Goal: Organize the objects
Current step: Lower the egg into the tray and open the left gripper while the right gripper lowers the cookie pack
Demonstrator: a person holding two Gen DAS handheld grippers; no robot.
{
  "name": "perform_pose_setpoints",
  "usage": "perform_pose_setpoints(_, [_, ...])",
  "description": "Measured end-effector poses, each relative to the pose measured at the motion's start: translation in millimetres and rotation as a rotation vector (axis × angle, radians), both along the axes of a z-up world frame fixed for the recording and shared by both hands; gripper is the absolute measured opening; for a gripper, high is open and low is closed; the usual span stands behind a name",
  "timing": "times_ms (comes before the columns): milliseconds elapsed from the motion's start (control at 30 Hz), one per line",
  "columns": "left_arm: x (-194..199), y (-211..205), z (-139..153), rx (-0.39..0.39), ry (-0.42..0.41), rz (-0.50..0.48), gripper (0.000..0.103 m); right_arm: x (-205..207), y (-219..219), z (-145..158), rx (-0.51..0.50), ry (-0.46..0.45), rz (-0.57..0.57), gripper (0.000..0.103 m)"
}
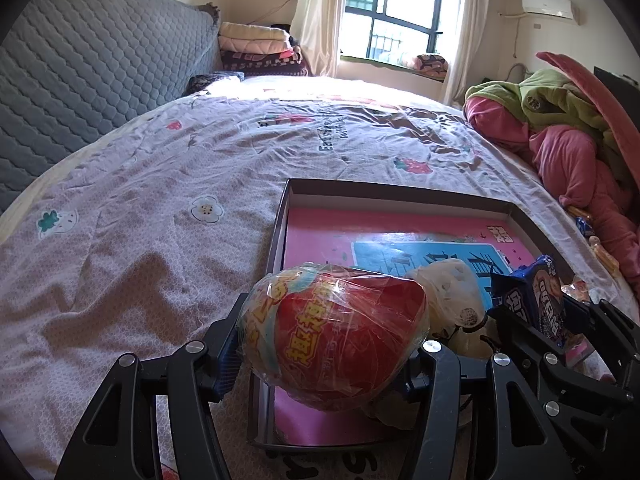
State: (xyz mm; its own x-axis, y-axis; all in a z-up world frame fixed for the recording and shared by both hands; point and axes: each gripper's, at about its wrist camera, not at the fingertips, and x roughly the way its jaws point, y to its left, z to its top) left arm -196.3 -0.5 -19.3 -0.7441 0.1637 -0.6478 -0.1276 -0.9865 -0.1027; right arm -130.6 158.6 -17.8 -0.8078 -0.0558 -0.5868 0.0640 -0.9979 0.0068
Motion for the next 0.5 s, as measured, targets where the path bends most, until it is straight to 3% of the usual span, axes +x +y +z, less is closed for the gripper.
perform_pose_setpoints(500, [-7.4, -4.3, -9.9, 0.045, -0.04, -0.007, 0.061, -4.7, -6.1, -7.5, 0.031, -0.042, 0.007, 0.052])
